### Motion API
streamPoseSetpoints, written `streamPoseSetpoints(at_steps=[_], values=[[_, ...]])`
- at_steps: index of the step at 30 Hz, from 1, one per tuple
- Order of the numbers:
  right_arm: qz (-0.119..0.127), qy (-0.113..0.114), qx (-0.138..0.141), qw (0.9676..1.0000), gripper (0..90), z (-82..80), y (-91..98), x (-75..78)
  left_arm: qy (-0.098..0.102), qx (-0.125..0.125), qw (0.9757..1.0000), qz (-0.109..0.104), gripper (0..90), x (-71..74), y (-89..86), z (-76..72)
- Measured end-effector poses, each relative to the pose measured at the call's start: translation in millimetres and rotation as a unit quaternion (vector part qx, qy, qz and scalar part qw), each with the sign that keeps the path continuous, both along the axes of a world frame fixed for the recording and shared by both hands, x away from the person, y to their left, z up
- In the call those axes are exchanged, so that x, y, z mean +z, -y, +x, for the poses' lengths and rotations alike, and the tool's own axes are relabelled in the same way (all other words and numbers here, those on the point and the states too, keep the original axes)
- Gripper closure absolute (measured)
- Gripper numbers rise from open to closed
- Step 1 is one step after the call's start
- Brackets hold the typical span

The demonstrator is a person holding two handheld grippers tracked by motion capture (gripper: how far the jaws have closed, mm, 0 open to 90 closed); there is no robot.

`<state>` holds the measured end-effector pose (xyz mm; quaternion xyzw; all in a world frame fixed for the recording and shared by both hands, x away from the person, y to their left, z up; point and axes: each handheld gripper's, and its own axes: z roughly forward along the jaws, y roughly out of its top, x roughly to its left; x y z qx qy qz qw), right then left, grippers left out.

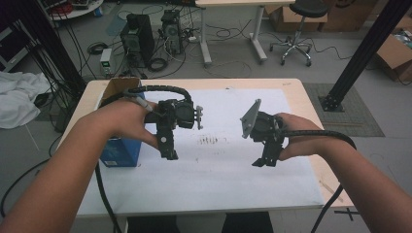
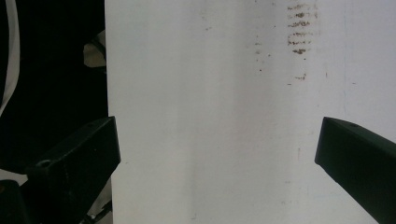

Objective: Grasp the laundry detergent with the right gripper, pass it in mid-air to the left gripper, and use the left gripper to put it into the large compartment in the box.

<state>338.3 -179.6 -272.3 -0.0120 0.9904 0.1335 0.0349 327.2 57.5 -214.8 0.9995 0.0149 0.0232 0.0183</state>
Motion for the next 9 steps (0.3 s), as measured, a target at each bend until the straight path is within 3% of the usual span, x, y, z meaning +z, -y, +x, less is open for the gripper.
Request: streamPoseSetpoints(at_steps=[9], values=[[0.001, 0.003, -0.001, 1.0, 0.0, -0.3, 2.7, 1.5, 0.0, -0.001, 1.0, 0.004, 0.1, -0.8, 2.7, -0.5]])
